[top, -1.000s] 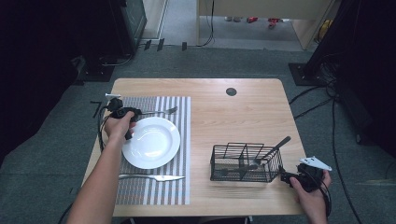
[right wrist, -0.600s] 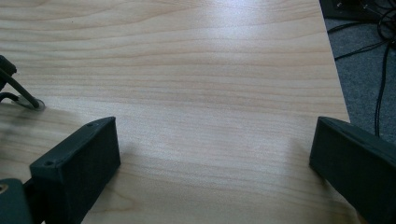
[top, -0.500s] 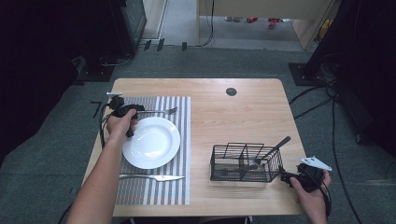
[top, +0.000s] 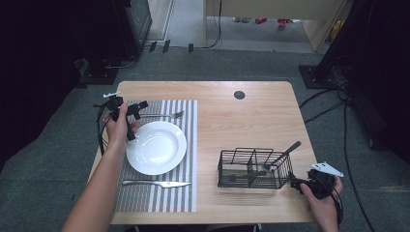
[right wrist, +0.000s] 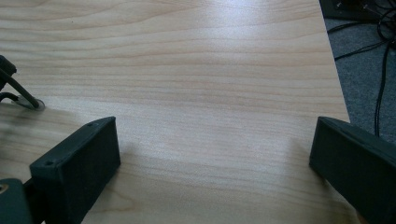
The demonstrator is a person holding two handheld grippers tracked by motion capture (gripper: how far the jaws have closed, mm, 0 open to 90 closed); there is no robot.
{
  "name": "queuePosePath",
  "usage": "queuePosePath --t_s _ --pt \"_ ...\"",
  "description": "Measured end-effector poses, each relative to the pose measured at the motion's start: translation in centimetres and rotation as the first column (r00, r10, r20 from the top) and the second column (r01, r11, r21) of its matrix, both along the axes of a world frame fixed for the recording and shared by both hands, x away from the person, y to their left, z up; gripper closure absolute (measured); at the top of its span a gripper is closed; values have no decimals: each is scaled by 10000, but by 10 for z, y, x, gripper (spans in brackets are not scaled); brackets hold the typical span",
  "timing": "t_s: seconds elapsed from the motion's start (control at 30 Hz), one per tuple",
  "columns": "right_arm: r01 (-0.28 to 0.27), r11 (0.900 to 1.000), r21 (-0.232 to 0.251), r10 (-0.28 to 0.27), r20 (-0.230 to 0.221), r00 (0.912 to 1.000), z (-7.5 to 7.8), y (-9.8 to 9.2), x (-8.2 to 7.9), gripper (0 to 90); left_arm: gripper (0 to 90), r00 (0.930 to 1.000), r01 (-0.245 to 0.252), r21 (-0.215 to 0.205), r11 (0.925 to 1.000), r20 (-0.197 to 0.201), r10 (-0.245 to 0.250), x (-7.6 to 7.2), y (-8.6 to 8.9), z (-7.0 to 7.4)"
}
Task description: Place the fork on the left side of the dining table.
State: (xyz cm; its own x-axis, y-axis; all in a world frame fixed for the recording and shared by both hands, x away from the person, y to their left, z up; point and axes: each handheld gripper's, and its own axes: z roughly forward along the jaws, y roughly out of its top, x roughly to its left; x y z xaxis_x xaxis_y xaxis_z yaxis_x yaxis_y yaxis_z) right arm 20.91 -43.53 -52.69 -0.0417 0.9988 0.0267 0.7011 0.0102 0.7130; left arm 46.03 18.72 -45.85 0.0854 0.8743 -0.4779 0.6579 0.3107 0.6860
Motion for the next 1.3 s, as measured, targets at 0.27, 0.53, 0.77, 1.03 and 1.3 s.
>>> queuePosePath --t_s 0.27,0.53,0.77,1.03,1.3 --pt "-1 10000 -1 1 1 10000 0 0 0 14 194 9948 59 1444 9895 995 -205 -33 -8 26" --pt "16 10000 0 -16 -14 10000 0 0 0 14 181 9844 253 1827 9829 1667 -563 -66 -8 48" --pt "17 10000 -2 -17 -12 10000 0 0 0 14 172 9790 548 2170 9746 1805 -952 -96 -6 54" --pt "15 10000 -7 -15 -12 10000 0 0 0 15 172 9785 693 2268 9715 1740 -1104 -128 0 50" --pt "16 10000 -8 -16 -12 10000 0 0 0 14 164 9762 754 2675 9606 1765 -1258 -163 8 40"
